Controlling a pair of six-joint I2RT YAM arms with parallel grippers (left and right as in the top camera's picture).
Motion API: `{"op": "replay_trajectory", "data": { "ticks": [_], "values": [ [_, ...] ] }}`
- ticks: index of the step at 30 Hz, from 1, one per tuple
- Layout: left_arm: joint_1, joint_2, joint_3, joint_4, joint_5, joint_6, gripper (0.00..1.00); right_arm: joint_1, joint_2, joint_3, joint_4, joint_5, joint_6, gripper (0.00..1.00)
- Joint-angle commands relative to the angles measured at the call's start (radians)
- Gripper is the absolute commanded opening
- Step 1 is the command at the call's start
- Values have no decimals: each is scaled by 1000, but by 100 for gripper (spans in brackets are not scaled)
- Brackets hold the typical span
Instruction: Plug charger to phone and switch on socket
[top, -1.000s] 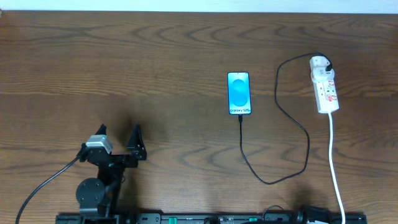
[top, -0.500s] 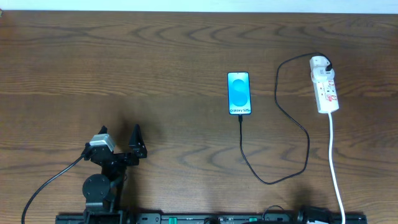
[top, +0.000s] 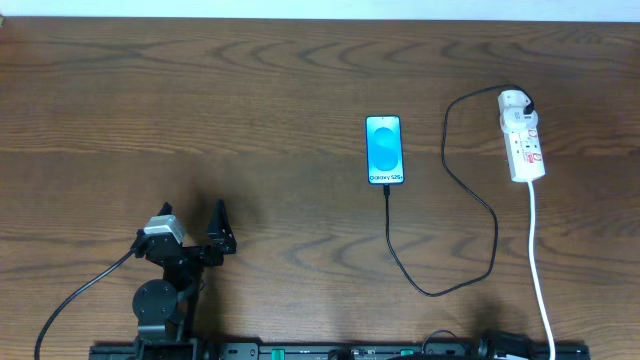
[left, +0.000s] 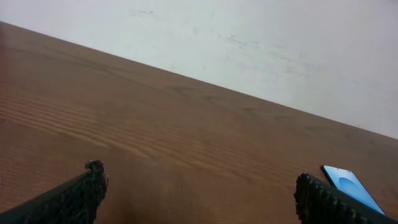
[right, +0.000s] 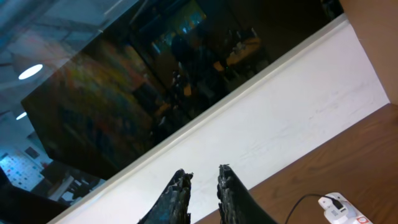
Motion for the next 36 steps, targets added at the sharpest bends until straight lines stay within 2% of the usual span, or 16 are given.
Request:
{"op": "replay_trajectory", "data": {
  "ticks": [1, 4, 6, 10, 11, 12, 18, 26, 28, 31, 36],
  "values": [
    [0, -4, -24, -21, -13, 13, 98, 6, -5, -2, 2, -6, 18, 17],
    [0, -4, -24, -22, -13, 13, 98, 6, -5, -2, 13, -6, 32, 21],
    [0, -4, -24, -22, -13, 13, 98, 6, -5, -2, 19, -6, 64, 32],
    [0, -4, -24, -22, -13, 13, 98, 6, -4, -2, -16, -6, 77, 70],
    [0, -4, -24, -22, -13, 13, 99, 6, -4, -2, -37, -6, 77, 90],
    [0, -4, -24, -22, -13, 13, 98, 6, -4, -2, -74, -5, 77, 99],
    [0, -4, -24, -22, -13, 13, 98, 6, -4, -2, -322, 21, 77, 99],
    [0, -4, -24, -22, -13, 13, 98, 6, -3, -2, -537, 98, 76, 99],
    [0, -4, -24, -22, -13, 13, 98, 6, -3, -2, -596, 177, 76, 99],
    [0, -4, -24, -22, -13, 13, 98, 6, -3, -2, -655, 245, 76, 99],
    [0, -4, -24, -22, -13, 13, 98, 6, -3, -2, -709, 245, 77, 99]
  ]
}}
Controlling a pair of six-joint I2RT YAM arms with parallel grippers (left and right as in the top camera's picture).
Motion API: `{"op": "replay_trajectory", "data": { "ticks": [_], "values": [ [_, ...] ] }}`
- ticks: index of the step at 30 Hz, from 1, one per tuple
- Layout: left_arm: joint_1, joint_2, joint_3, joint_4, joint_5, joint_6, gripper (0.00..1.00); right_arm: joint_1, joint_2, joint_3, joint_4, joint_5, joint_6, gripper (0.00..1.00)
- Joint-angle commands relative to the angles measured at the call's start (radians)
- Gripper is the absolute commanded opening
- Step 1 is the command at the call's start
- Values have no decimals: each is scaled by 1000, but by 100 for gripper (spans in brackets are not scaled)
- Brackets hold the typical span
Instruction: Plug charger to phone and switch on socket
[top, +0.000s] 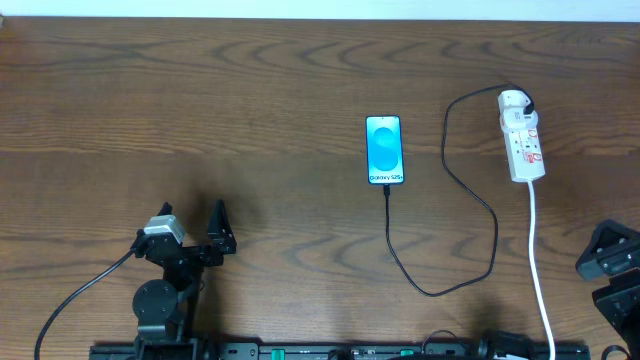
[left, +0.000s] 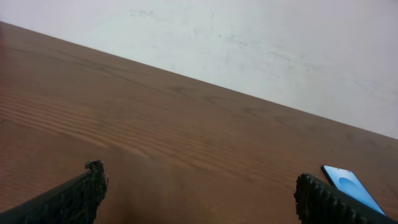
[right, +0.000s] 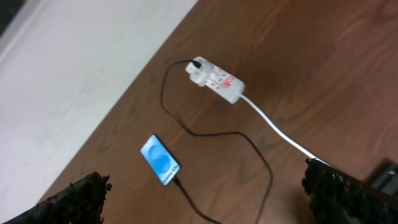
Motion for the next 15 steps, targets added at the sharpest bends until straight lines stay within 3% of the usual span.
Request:
{"op": "replay_trajectory", "data": {
  "ticks": [1, 9, 15],
  "values": [
    [0, -4, -24, -21, -12, 13, 98, 6, -3, 3, -24, 49, 5, 99],
    [0, -4, -24, -21, -12, 13, 98, 6, -3, -48, -60, 93, -45, 99],
    [0, -4, -24, -21, -12, 13, 98, 8, -10, -230, 24, 78, -45, 99]
  ]
}}
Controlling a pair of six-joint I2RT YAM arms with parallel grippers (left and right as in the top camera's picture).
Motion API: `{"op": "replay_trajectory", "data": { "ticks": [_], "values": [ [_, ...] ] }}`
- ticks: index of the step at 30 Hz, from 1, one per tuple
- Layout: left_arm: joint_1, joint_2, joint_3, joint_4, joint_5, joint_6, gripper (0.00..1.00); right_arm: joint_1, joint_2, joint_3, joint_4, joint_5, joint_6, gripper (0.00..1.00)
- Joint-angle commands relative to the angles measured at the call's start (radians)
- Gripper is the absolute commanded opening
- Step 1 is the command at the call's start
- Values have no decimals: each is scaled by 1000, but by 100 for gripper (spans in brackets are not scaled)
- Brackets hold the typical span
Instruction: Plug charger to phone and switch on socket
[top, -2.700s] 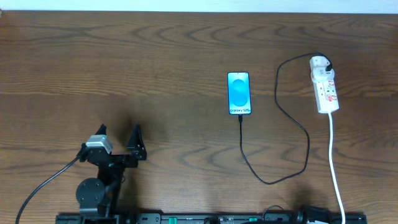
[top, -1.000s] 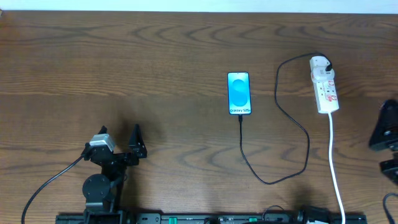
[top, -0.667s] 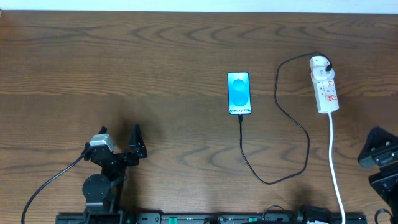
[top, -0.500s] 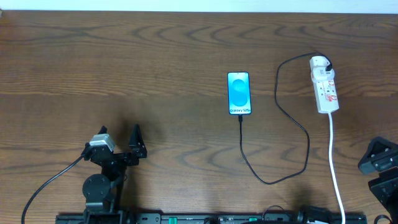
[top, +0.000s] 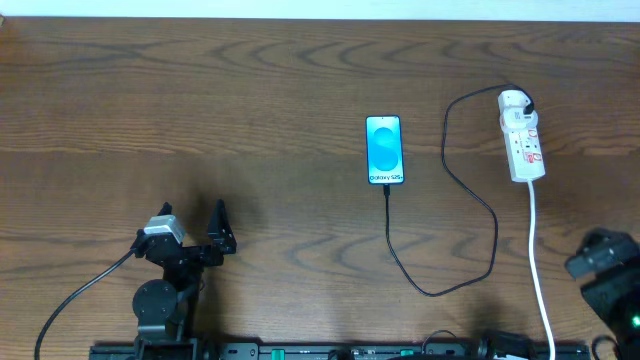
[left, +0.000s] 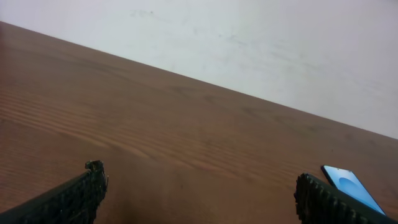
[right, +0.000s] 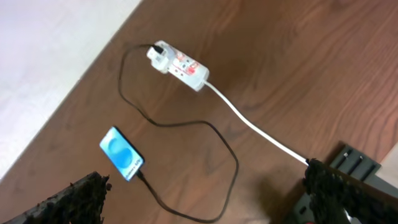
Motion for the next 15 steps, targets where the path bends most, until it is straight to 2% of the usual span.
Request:
{"op": "replay_trajectory", "data": {
  "ticks": [1, 7, 15],
  "values": [
    [0, -4, -24, -21, -12, 13, 98, 8, -11, -127, 71, 1, -24, 99],
    [0, -4, -24, -21, -12, 13, 98, 18, -137, -430, 331, -76, -61, 99],
    [0, -4, -24, -21, -12, 13, 99, 83, -447, -900, 705, -113, -61, 99]
  ]
}}
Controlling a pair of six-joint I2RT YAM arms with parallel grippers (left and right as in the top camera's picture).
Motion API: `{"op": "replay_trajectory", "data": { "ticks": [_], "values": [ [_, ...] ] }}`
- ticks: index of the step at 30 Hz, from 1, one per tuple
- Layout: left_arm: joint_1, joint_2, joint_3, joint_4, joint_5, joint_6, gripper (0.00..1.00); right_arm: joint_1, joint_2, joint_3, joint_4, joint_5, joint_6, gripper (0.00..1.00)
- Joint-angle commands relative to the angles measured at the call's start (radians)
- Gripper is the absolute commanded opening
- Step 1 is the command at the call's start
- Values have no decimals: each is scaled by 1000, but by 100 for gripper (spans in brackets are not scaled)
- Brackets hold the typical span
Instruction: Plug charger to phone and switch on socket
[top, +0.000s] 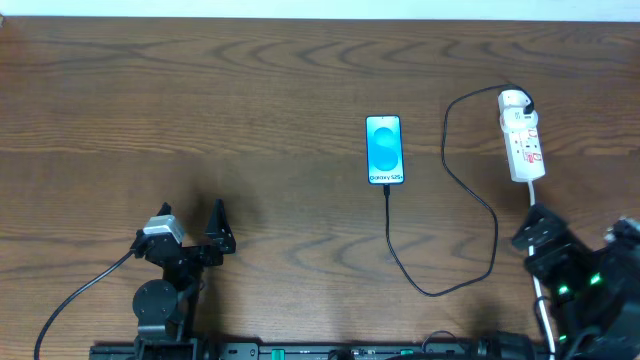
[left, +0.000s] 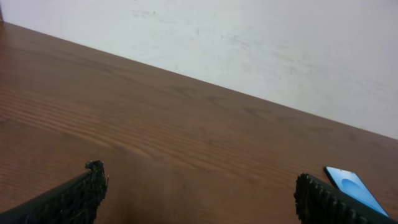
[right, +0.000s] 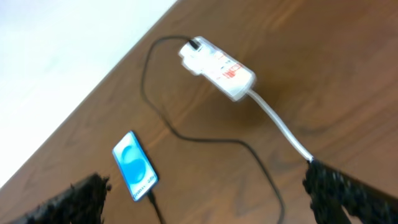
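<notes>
A phone (top: 385, 150) with a lit blue screen lies face up in the middle of the table. A black charger cable (top: 430, 291) meets its bottom edge, loops right and runs up to a plug in the white power strip (top: 524, 141) at the far right. My right gripper (top: 537, 234) hovers open over the strip's white cord (top: 535, 215), short of the strip. Its wrist view shows the phone (right: 134, 165), black cable (right: 186, 134) and power strip (right: 219, 67) beyond the right gripper (right: 205, 194). My left gripper (top: 192, 222) rests open at the front left, far from the phone (left: 351, 188).
The strip's white cord (right: 280, 126) trails toward the table's front edge, past the right arm (top: 590, 285). A pale wall (left: 249, 37) rises behind the table's far edge. Bare wood lies ahead of the left gripper (left: 199, 202).
My right arm has come further in from the front right corner toward the white cord below the power strip. The strip looks nearer in its wrist view. The left arm has not moved.
At first my right arm was outside the overhead view, its gripper shut and pointing up at the wall. Then it appeared at the right edge, open, looking down on phone and strip. It has since moved closer to the strip. Phone, cable and left arm stayed put.
</notes>
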Motion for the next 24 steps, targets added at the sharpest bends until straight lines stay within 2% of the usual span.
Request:
{"op": "replay_trajectory", "data": {
  "ticks": [1, 13, 24],
  "values": [
    [0, -3, -24, -21, -3, 13, 98, 32, -128, -175, 106, -18, -14, 99],
    [0, -3, -24, -21, -3, 13, 98, 36, -412, -570, 526, -68, -11, 99],
    [0, -3, -24, -21, -3, 13, 98, 36, -460, -837, 963, -98, -11, 99]
  ]
}}
